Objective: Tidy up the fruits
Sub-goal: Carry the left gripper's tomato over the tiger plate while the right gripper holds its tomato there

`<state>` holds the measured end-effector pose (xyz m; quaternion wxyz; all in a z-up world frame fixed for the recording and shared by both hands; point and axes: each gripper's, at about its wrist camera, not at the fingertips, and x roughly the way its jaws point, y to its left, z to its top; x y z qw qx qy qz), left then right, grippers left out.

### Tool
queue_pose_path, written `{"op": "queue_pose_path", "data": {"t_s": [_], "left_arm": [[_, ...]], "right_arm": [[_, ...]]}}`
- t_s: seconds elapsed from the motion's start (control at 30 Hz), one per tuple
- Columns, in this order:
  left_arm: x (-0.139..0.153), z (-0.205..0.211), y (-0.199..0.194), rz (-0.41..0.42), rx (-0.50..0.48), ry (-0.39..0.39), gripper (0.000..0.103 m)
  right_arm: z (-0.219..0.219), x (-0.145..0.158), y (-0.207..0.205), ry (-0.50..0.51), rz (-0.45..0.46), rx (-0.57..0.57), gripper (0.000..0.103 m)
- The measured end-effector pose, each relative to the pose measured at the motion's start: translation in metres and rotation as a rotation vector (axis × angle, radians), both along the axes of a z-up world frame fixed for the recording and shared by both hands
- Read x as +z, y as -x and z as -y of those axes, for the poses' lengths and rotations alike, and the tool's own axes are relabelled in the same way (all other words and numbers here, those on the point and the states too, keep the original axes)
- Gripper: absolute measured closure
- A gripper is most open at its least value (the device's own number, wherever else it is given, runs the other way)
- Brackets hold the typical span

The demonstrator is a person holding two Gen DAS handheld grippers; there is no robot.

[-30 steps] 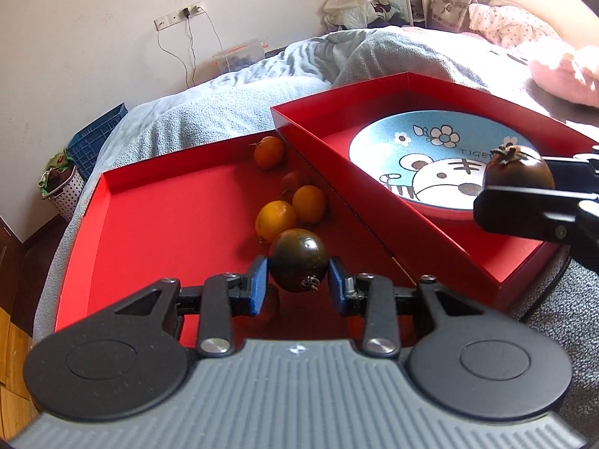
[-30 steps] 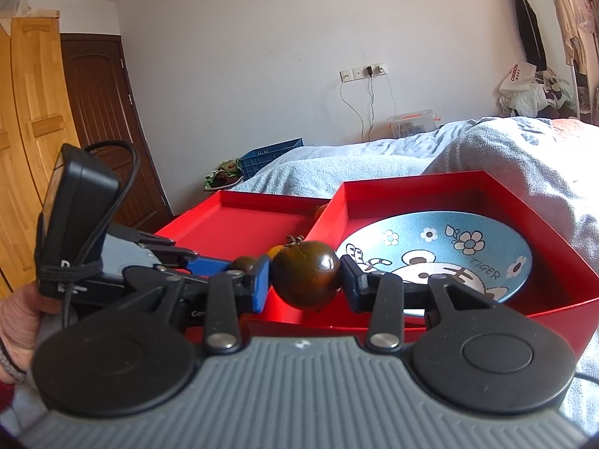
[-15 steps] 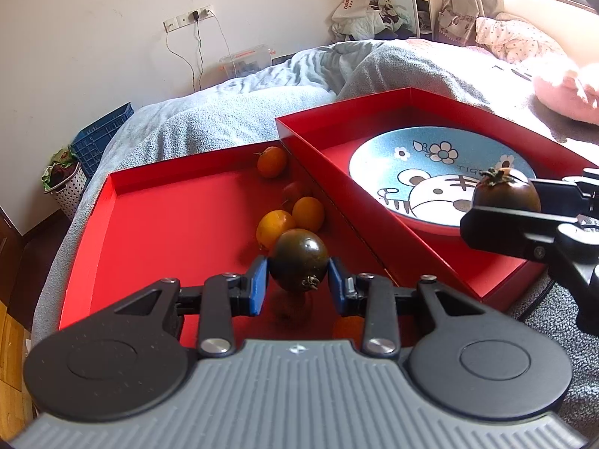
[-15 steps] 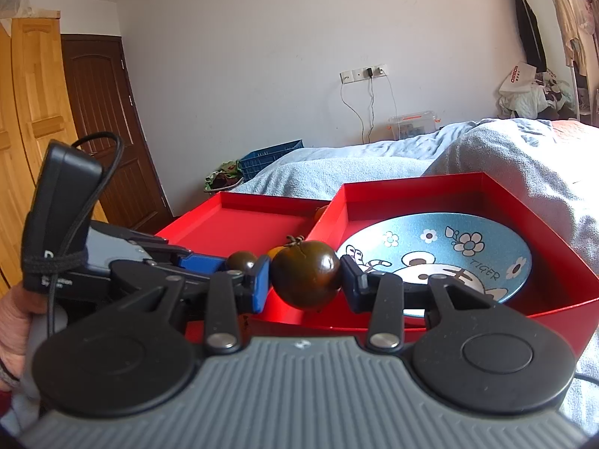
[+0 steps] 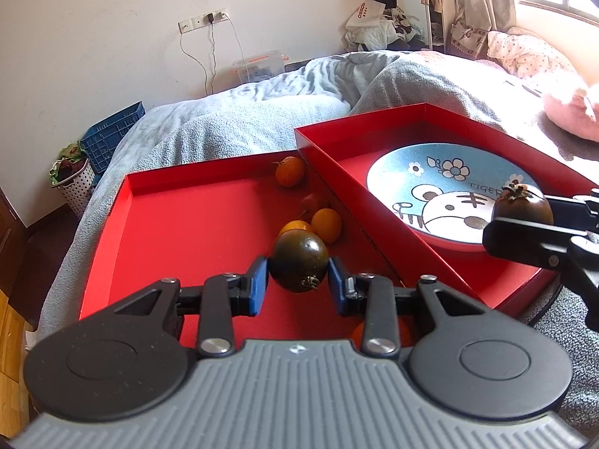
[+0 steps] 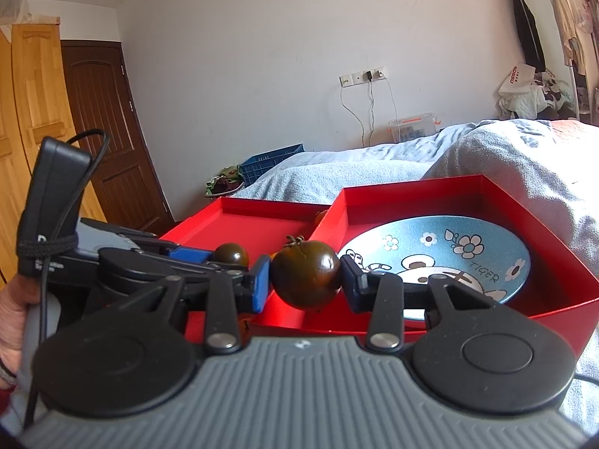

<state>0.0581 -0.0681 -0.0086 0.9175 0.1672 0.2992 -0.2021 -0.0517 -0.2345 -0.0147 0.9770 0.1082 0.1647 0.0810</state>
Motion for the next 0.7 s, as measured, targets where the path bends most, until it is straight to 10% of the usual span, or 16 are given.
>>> {"op": "queue_pose_path", "data": {"t_s": [0.4,0.7], "left_arm": [[0.012,0.005,0.003,0.009,-0.024,0.023,0.063],[0.018,0.028,0.006,0.006,-0.071,0.028,0.063]], "right_arm": [[0.025,0.017,-0.004,0.009,0.021,-0.082,0.06],[0.066,0.002,-0.048,0.049,-0.148,-0.193,0.06]]}}
